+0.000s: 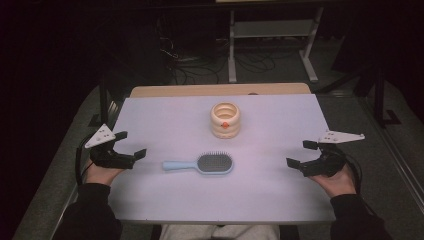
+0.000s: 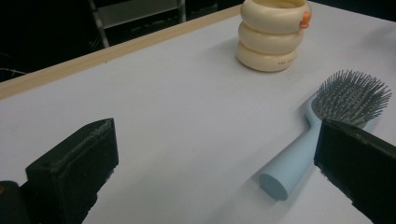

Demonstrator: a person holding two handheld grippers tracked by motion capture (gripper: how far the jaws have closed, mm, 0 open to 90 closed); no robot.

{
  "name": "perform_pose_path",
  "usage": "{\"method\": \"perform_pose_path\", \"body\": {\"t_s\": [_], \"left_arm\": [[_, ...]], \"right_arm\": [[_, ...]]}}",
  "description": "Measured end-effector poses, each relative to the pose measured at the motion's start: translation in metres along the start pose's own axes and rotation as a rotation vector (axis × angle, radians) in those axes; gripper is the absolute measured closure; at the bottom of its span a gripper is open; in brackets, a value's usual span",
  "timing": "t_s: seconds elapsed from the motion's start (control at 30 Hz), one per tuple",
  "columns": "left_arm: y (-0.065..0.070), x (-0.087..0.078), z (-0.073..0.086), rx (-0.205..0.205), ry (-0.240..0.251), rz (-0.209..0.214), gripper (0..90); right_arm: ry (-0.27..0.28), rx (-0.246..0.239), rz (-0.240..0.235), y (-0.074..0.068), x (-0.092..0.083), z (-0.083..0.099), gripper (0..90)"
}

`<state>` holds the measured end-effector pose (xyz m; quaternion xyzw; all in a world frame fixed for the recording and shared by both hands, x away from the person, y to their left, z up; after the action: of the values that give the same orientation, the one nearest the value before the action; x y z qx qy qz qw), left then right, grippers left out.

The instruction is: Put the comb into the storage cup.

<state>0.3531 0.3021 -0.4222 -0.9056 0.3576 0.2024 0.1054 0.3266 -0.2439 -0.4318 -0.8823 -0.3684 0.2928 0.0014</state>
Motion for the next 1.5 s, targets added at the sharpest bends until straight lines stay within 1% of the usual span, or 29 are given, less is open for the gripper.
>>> {"method": "perform_pose_path", "body": {"t_s": [0.03, 0.07, 0.13, 0.17, 0.2, 0.23, 0.27, 0.33, 0.5, 0.63, 0.67, 0.77, 0.87, 0.93, 1.07, 1.2, 1.37, 1.5], "left_arm": [[0.001, 0.001, -0.003, 0.006, -0.004, 0.005, 0.0], [0.001, 0.003, -0.007, 0.021, -0.011, 0.016, 0.0], [0.002, 0.005, -0.012, 0.030, -0.013, 0.025, 0.0], [0.002, 0.005, -0.012, 0.030, -0.013, 0.025, 0.0], [0.003, 0.006, -0.017, 0.043, -0.016, 0.035, 0.0], [0.003, 0.006, -0.017, 0.043, -0.016, 0.035, 0.0], [0.004, 0.007, -0.023, 0.055, -0.019, 0.044, 0.0], [0.006, 0.009, -0.028, 0.065, -0.017, 0.056, 0.0], [0.009, 0.013, -0.035, 0.083, -0.025, 0.075, 0.0], [0.012, 0.021, -0.042, 0.102, -0.040, 0.104, 0.0], [0.012, 0.021, -0.042, 0.102, -0.040, 0.104, 0.0], [0.013, 0.026, -0.049, 0.122, -0.053, 0.119, 0.0], [0.014, 0.028, -0.053, 0.130, -0.057, 0.124, 0.0], [0.015, 0.032, -0.059, 0.139, -0.069, 0.134, 0.0], [0.019, 0.040, -0.066, 0.162, -0.091, 0.155, 0.0], [0.024, 0.048, -0.073, 0.175, -0.093, 0.176, 0.0], [0.030, 0.059, -0.081, 0.206, -0.119, 0.204, 0.0], [0.034, 0.064, -0.087, 0.224, -0.127, 0.222, 0.0]], "right_arm": [[0.001, 0.000, 0.000, 0.000, 0.000, 0.000, 0.0], [0.001, 0.000, 0.002, 0.000, 0.000, 0.000, 0.0], [0.004, -0.003, 0.004, 0.000, 0.000, 0.000, 0.0], [0.005, -0.004, 0.006, 0.000, -0.001, 0.000, 0.0], [0.008, -0.006, 0.006, 0.000, -0.001, -0.001, 0.0], [0.010, -0.007, 0.006, 0.000, -0.001, -0.001, 0.0], [0.010, -0.006, 0.007, 0.000, -0.002, -0.001, 0.0], [0.006, -0.002, 0.005, 0.000, -0.002, 0.000, 0.0], [0.014, 0.000, -0.001, 0.000, -0.002, 0.000, 0.0], [0.010, 0.002, -0.005, -0.001, -0.002, 0.000, 0.0], [0.010, 0.002, -0.005, -0.001, -0.002, 0.000, 0.0], [0.005, 0.004, -0.010, -0.001, -0.001, 0.000, 0.0], [0.004, 0.008, -0.011, -0.001, -0.001, 0.000, 0.0], [0.004, 0.008, -0.014, -0.001, -0.001, 0.000, 0.0], [0.004, 0.007, -0.015, -0.001, -0.001, 0.000, 0.0], [0.002, 0.005, -0.016, -0.001, -0.001, 0.000, 0.0], [0.001, 0.007, -0.019, -0.001, -0.001, 0.000, 0.0], [-0.001, 0.005, -0.020, -0.001, -0.001, 0.000, 0.0]]}}
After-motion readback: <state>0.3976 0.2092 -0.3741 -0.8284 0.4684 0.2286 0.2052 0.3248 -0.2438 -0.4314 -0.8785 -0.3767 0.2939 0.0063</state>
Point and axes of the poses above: each handheld gripper's, and its own axes: x roughly forward along the jaws, z roughly out of its underside, y roughly to its right, the point moved 5 cm from there along x, roughly forward along the jaws, and after that the axes turned 3 degrees about x, right-handed, at the moved point
